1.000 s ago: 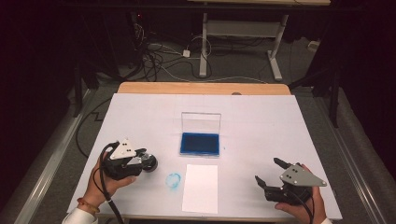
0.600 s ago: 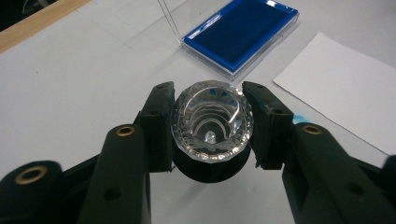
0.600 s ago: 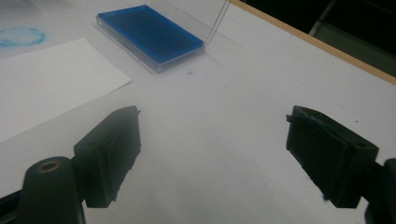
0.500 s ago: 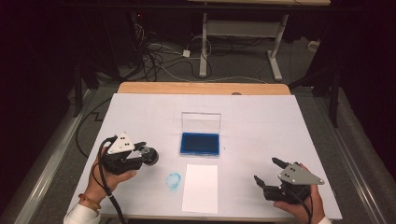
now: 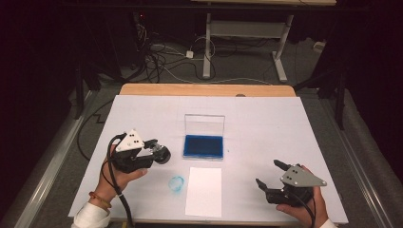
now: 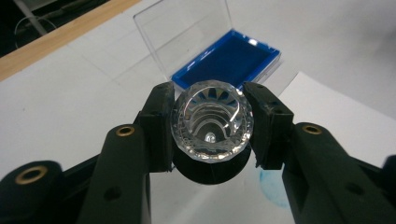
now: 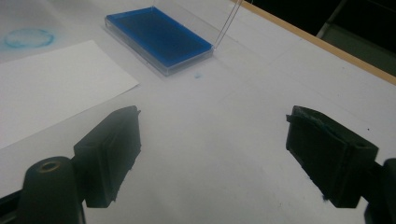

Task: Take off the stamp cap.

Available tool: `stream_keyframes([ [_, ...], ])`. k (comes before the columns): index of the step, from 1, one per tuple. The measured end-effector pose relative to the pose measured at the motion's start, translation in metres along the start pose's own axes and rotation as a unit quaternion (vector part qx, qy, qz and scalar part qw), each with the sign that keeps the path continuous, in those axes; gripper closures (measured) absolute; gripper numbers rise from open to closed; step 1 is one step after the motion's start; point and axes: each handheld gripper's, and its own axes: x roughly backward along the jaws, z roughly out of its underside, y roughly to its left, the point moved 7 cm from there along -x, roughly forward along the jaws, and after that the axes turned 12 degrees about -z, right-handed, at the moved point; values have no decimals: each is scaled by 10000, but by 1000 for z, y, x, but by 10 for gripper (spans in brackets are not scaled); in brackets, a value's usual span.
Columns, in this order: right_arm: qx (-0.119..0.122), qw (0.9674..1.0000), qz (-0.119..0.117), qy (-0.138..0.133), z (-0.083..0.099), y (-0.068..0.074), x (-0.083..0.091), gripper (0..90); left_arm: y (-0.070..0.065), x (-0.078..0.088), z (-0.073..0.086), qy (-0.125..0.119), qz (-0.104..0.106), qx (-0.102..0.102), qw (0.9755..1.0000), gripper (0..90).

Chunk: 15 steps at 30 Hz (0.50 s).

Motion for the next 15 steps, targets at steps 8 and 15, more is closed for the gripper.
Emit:
stream_keyframes([
  [8, 209, 9986, -465, 115, -21, 13, -22, 172, -14, -5, -22, -249, 303, 35, 9992, 548],
  [15, 394, 9969, -679, 21, -47, 29, -52, 178, -29, -14, -40, -350, 522, -38, 9980, 548],
])
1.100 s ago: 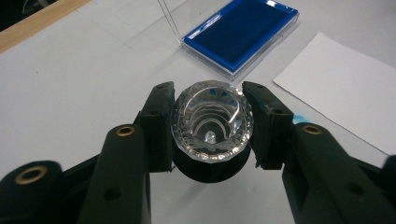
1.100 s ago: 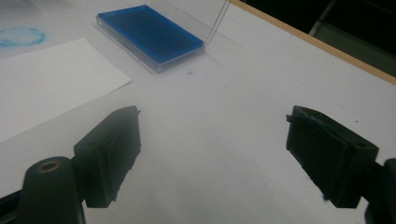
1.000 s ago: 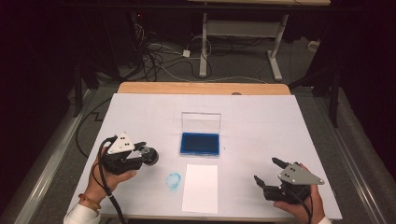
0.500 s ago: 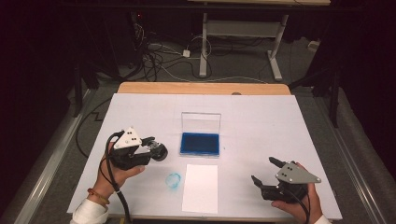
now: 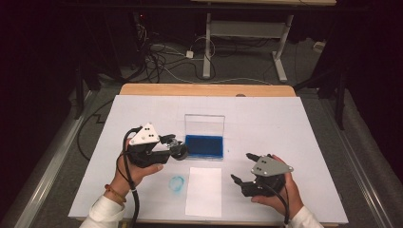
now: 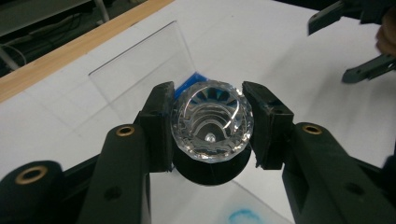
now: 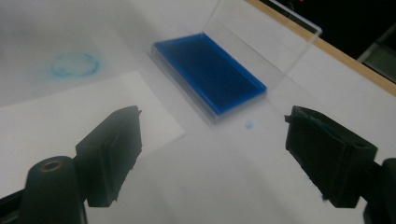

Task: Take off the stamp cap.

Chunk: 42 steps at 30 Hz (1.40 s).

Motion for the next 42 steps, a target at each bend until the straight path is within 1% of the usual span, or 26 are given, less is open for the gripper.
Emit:
stream_keyframes([
  [1, 18, 10000, -41, -29, -5, 1, -4, 175, -2, -2, -3, -42, 56, 24, 10000, 548],
  [2, 82, 9999, -49, -129, -15, 3, -12, 181, -4, -4, -5, -76, 87, 44, 9999, 548],
  [3, 82, 9999, -49, -129, -15, 3, -12, 181, -6, -6, -7, -97, 103, 56, 9999, 548],
  [4, 99, 9997, -101, -179, -19, 4, -15, 188, -9, -8, -10, -126, 165, 64, 9998, 548],
  [5, 150, 9995, -174, -232, -26, 5, -19, 196, -11, -10, -12, -146, 181, 47, 9997, 548],
  [6, 229, 9988, -182, -380, -36, 8, -26, 208, -13, -11, -14, -171, 163, 49, 9997, 548],
  [7, 229, 9988, -182, -380, -36, 8, -26, 208, -16, -13, -15, -176, 191, 54, 9996, 548],
  [9, 268, 9985, -223, -416, -44, 10, -34, 207, -20, -16, -17, -176, 207, 84, 9996, 548],
  [10, 286, 9982, -329, -402, -49, 13, -42, 207, -22, -17, -18, -176, 213, 91, 9996, 548],
  [12, 285, 9983, -343, -382, -50, 13, -45, 207, -25, -18, -19, -200, 308, 135, 9992, 548],
  [13, 289, 9980, -419, -367, -52, 16, -50, 210, -27, -18, -20, -204, 327, 140, 9992, 548],
  [14, 299, 9979, -443, -355, -52, 17, -52, 210, -29, -19, -21, -197, 387, 144, 9990, 548],
  [16, 366, 9977, -503, -259, -53, 22, -61, 210, -34, -20, -22, -210, 411, 122, 9989, 548],
  [18, 381, 9978, -491, -248, -53, 23, -62, 210, -38, -21, -23, -209, 446, 90, 9987, 548],
  [19, 382, 9978, -484, -229, -53, 24, -64, 210, -40, -22, -23, -202, 495, 77, 9985, 548],
  [23, 389, 9982, -396, -224, -53, 22, -63, 222, -46, -23, -25, -215, 648, 111, 9976, 548],
  [24, 384, 9985, -324, -227, -53, 21, -63, 242, -48, -23, -25, -232, 658, 124, 9975, 548],
  [25, 385, 9985, -320, -235, -53, 21, -62, 270, -49, -24, -26, -240, 686, 135, 9973, 548],
  [27, 424, 9984, -282, -257, -53, 22, -61, 289, -51, -24, -26, -260, 762, 179, 9966, 548],
  [28, 433, 9983, -280, -275, -53, 23, -61, 312, -52, -24, -27, -270, 786, 205, 9963, 548],
  [30, 494, 9982, -244, -249, -53, 25, -60, 326, -53, -24, -27, -272, 864, 237, 9956, 548],
  [32, 579, 9978, -256, -206, -53, 27, -60, 374, -53, -24, -26, -273, 877, 262, 9954, 548],
  [36, 619, 9976, -238, -202, -53, 28, -58, 375, -53, -24, -26, -290, 973, 346, 9942, 548],
  [39, 628, 9976, -246, -174, -53, 29, -58, 375, -53, -24, -25, -261, 976, 300, 9944, 548],
  [42, 633, 9975, -266, -148, -52, 29, -58, 377, -53, -24, -25, -241, 981, 295, 9944, 548],
])
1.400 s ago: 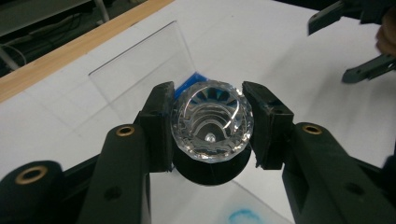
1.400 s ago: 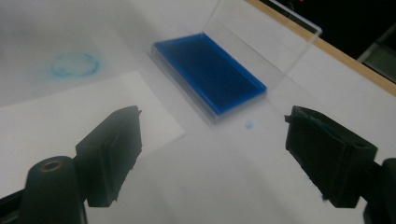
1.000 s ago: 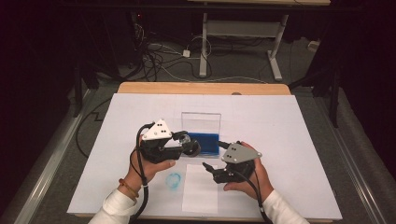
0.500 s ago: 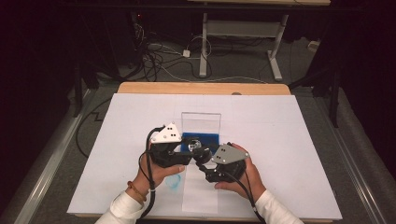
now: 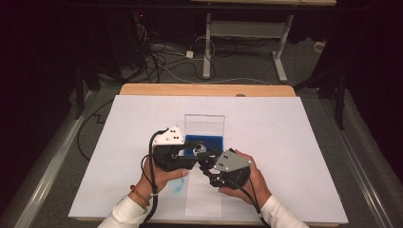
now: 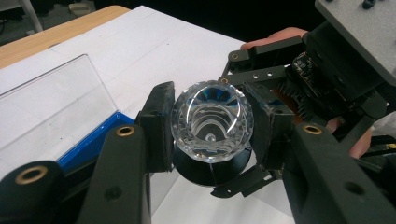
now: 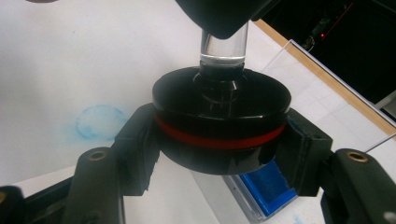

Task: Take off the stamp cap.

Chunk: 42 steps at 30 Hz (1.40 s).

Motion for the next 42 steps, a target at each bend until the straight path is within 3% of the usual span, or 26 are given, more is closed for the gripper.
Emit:
stream_keyframes([
  [7, -123, 9997, -192, 106, 3, 1, -1, 382, -2, -2, 2, 53, -21, -123, 9999, 548],
  [12, -167, 9996, -191, 92, 3, 0, 0, 384, -2, -2, 2, 1, -54, -89, 9999, 547],
  [14, -206, 9994, -224, 151, 5, 0, 0, 384, 2, 0, 0, -98, -232, -94, 9996, 548],
  [16, -128, 9993, -213, 262, 8, 2, -2, 385, 5, 6, -1, -185, -69, -30, 9998, 548],
  [18, -47, 9994, -195, 266, 7, 2, -1, 385, 7, 7, -1, -149, -130, -56, 9998, 548],
  [27, -113, 9991, -202, 345, 10, 1, 0, 385, 7, 6, 3, -77, -152, -114, 9998, 548],
  [42, -125, 9993, -46, 342, 20, -8, 22, 384, 22, 12, 11, 41, -474, -184, 9987, 548],
])
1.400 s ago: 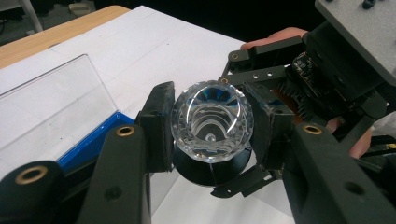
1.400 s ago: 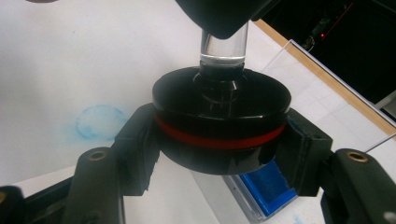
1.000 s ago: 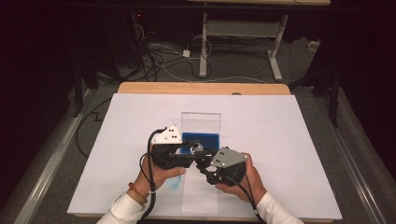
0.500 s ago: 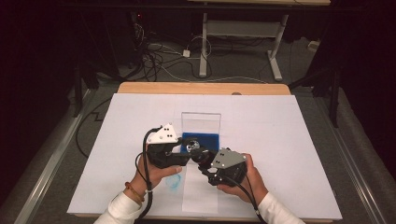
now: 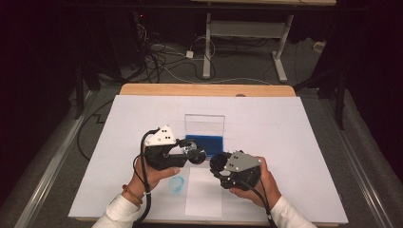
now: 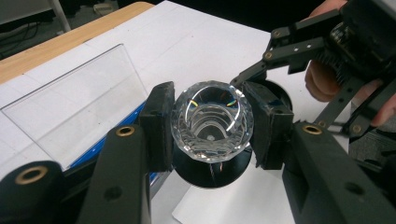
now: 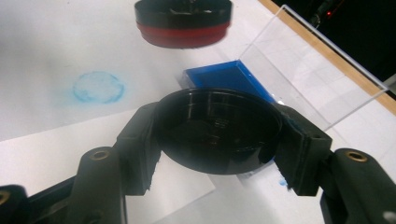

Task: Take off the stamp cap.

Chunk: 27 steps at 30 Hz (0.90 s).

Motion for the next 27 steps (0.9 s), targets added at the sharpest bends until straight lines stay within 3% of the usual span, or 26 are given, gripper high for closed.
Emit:
stream_keyframes([
  [27, -229, 9985, 405, -301, 13, -15, 55, 383, 26, 12, 14, 152, -499, -71, 9986, 548],
])
